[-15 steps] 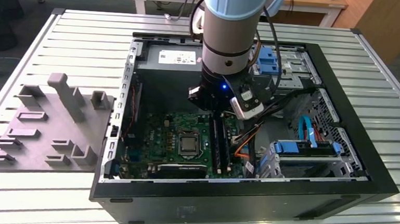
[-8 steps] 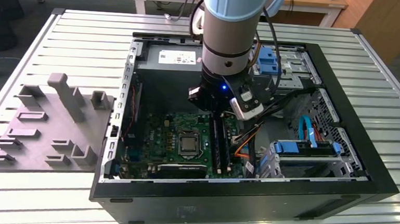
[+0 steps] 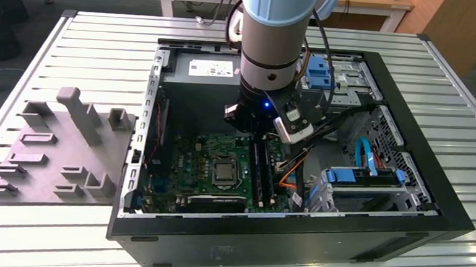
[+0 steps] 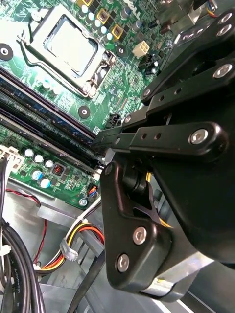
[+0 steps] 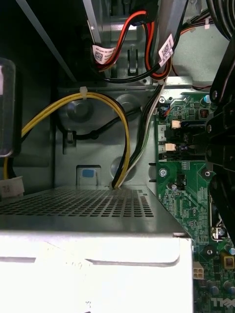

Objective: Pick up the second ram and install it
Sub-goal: 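Press down the second ram until it locks into place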

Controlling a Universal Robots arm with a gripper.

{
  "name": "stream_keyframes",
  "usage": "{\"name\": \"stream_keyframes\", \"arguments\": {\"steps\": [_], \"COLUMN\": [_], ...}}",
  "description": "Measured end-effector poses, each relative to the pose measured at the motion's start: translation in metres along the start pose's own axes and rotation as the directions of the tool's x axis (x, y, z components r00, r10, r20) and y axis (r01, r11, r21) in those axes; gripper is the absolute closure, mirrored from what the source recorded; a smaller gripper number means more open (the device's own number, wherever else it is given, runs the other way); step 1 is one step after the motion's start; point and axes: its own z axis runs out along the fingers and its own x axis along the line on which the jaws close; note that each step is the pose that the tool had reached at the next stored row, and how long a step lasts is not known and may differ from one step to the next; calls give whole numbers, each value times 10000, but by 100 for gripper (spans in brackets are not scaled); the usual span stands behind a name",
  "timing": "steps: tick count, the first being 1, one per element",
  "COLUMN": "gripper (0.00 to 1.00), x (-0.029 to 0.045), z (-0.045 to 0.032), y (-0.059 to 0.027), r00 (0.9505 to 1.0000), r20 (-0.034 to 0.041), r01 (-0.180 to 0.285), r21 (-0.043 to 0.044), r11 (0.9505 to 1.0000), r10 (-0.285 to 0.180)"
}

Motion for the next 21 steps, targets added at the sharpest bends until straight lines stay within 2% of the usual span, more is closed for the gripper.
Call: {"name": "stream_keyframes", "arguments": {"steps": [21], "gripper": [89], "x": [2], "z": [26], "y": [-2], "r00": [10000], "r20": [1], "r01": [0], "r21": [-3], "r11": [10000], "r10": [0]}}
